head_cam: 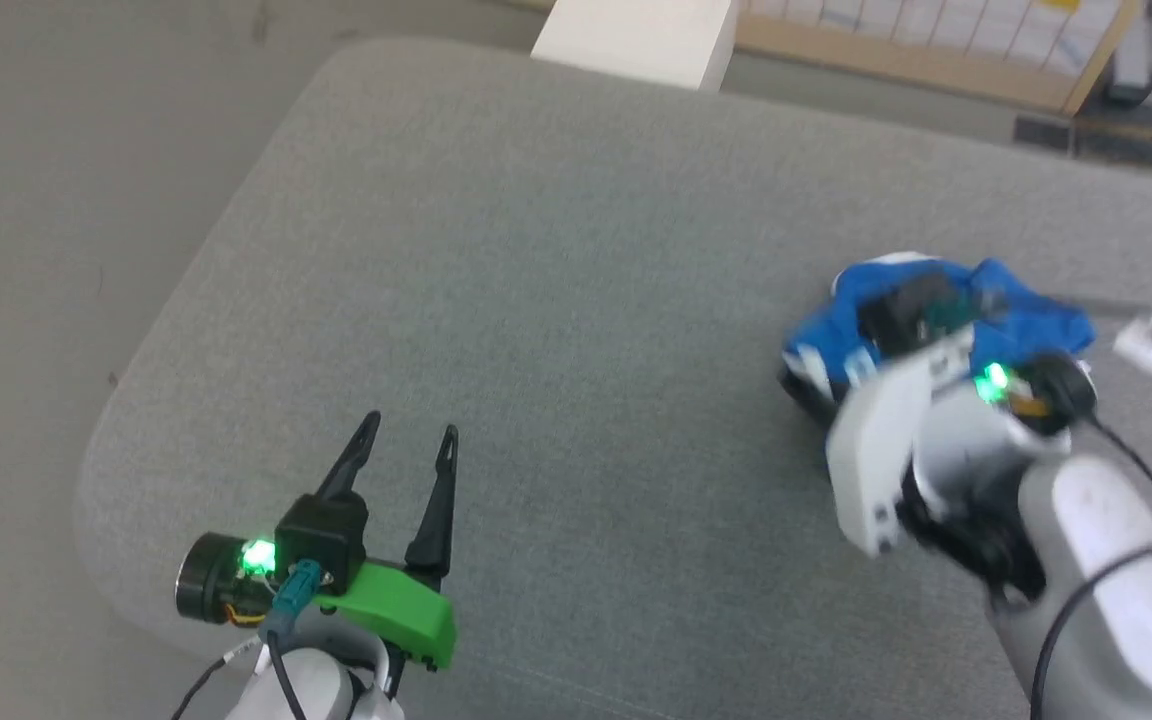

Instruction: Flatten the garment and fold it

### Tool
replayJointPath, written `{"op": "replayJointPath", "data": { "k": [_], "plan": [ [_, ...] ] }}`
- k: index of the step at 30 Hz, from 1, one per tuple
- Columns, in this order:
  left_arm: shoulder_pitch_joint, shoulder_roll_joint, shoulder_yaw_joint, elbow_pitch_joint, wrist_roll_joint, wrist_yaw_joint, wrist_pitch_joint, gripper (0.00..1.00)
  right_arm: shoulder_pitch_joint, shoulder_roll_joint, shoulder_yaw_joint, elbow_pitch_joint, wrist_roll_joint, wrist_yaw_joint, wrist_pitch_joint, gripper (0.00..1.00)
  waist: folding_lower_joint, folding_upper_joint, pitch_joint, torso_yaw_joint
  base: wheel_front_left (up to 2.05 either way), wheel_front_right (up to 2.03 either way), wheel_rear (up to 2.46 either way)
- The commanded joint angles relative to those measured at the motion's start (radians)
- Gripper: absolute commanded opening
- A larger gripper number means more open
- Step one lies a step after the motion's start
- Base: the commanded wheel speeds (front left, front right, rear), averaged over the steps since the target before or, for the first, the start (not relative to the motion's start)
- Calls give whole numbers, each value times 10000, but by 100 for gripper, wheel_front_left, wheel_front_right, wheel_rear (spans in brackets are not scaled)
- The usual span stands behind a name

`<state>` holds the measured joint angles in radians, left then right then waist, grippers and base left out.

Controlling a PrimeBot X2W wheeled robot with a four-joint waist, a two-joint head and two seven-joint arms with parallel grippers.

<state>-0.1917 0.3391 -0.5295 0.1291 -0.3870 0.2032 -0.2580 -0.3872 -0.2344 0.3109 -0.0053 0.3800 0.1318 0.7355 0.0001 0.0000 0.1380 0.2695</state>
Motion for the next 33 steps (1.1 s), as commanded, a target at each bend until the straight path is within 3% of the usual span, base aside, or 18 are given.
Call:
{"op": "replayJointPath", "data": {
  "k": [1, 8, 15, 18, 25, 27, 33],
  "plan": [
    [121, -36, 31, 38, 120, -47, -37, 100, -431, 232, -40, -122, 299, -11, 56, 0, -1, 0, -469, -265, 0, 0, 0],
    [422, 23, 42, 56, 69, 8, -37, 100, -3120, 1404, -964, 183, 1470, -11, -532, 0, -1, 0, -787, -453, 0, 0, 0],
    [644, 90, 136, -87, -3, 94, -37, 100, -4401, 1645, -2696, 773, 1147, -11, -444, 0, -1, 0, -751, -883, 0, 0, 0],
    [630, 80, 152, -140, -14, 104, -37, 100, -3649, 1294, -3253, 462, 751, -11, 26, 0, -1, 0, -612, -1073, 0, 0, 0],
    [508, 192, 178, -231, -21, 70, -26, 100, -28, 931, -5189, -441, 204, -11, 652, 0, -1, 0, -66, -1588, 0, 0, 0],
    [400, 257, 167, -273, -10, 36, 21, 100, 1275, 1093, -5800, -261, 6, -11, 465, 0, -1, 0, 151, -1785, 0, 0, 0],
    [170, 331, 129, -347, 9, -9, 141, 100, 2412, 1251, -6236, 782, -579, -11, -121, 0, -1, 0, 428, -2021, 0, 0, 0]
  ]
}}
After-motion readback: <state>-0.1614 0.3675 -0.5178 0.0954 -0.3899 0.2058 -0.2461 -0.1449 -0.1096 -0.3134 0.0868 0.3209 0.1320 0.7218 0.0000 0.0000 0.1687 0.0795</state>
